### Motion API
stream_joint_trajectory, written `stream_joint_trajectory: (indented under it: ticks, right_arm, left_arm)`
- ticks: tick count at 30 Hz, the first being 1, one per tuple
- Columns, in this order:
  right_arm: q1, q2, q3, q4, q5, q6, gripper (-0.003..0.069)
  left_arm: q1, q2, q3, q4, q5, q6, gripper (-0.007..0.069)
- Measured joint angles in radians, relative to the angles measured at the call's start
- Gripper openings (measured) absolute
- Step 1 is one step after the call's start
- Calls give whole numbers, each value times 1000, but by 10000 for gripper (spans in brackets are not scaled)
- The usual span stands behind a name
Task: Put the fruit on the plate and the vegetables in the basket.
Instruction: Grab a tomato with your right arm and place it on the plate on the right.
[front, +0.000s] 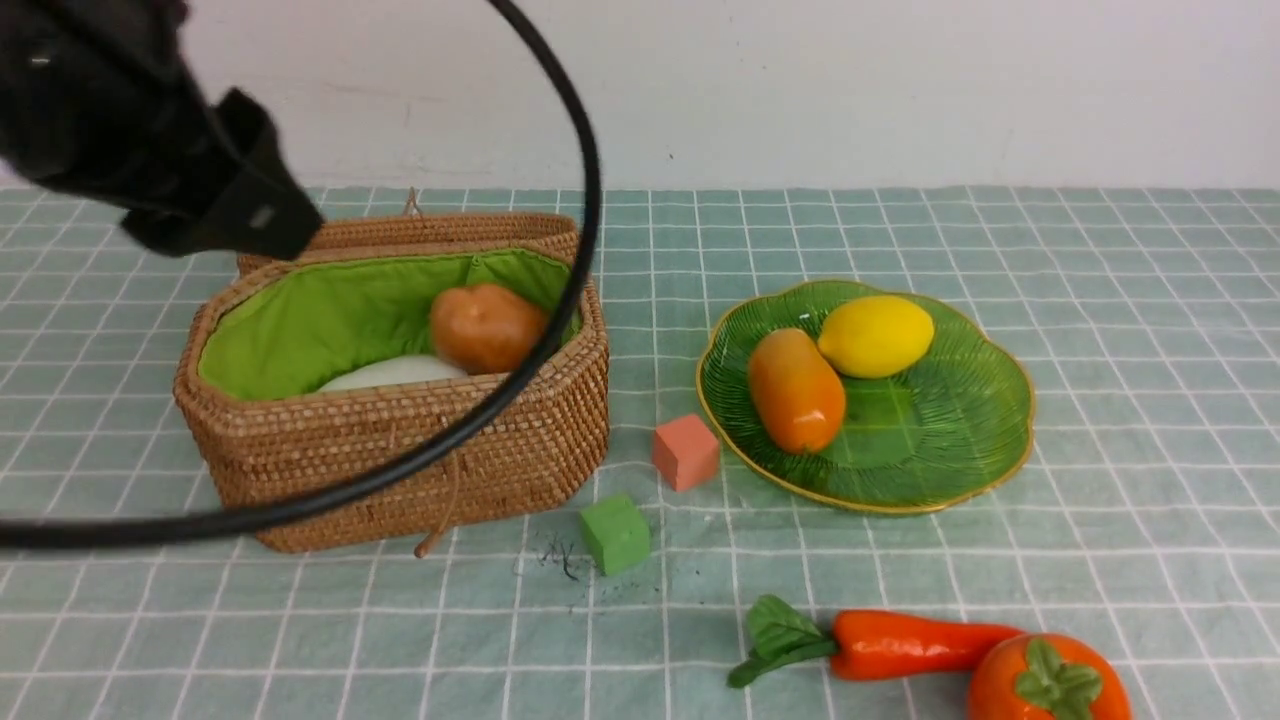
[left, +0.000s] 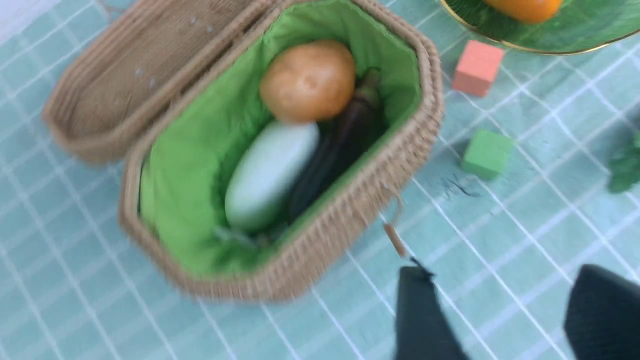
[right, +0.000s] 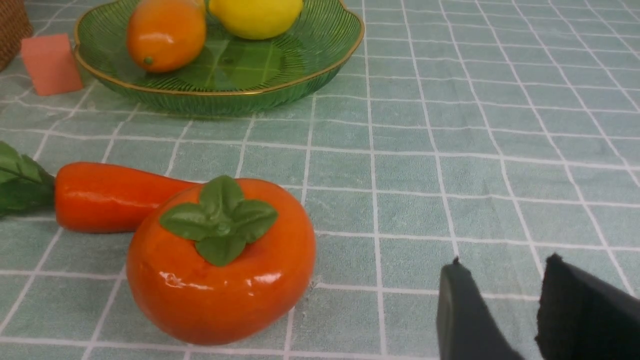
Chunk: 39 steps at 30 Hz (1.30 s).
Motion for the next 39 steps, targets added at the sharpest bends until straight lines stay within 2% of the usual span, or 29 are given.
stream_joint_trajectory:
  ticks: [1, 2, 3, 5, 8, 9, 12, 13, 17, 31, 39]
  right_arm:
    - [0, 0, 0, 0, 0, 0, 241]
    - [0, 0, 0, 0, 0, 0, 241]
    - [0, 0, 0, 0, 0, 0, 241]
    - [0, 0, 0, 0, 0, 0, 241]
    - [0, 0, 0, 0, 0, 0, 241]
    - [0, 0, 0, 0, 0, 0, 241]
    - [0, 0, 0, 0, 0, 0, 241]
    - [0, 0, 0, 0, 0, 0, 241]
    - [0, 0, 0, 0, 0, 0, 241]
    - [0, 0, 0, 0, 0, 0, 241]
    - [0, 0, 0, 0, 0, 0, 241]
  left_arm:
    - [0, -11, 0, 2, 0, -8, 309]
    - [0, -86, 71, 13, 32, -68, 244]
    - [0, -107, 92, 15, 37, -85, 226]
    - [0, -246, 256, 16, 36, -187, 104]
    - [0, -365, 453, -6, -33, -254, 6]
    - [0, -412, 554, -21, -101, -288, -13]
    - [0, -489, 672, -44, -204, -338, -13]
    - [0, -536, 738, -56, -281, -356, -13]
    - [0, -609, 812, -63, -392, -371, -13]
    - [0, -618, 821, -59, -415, -373, -13]
    - [0, -691, 882, -20, -550, -373, -13]
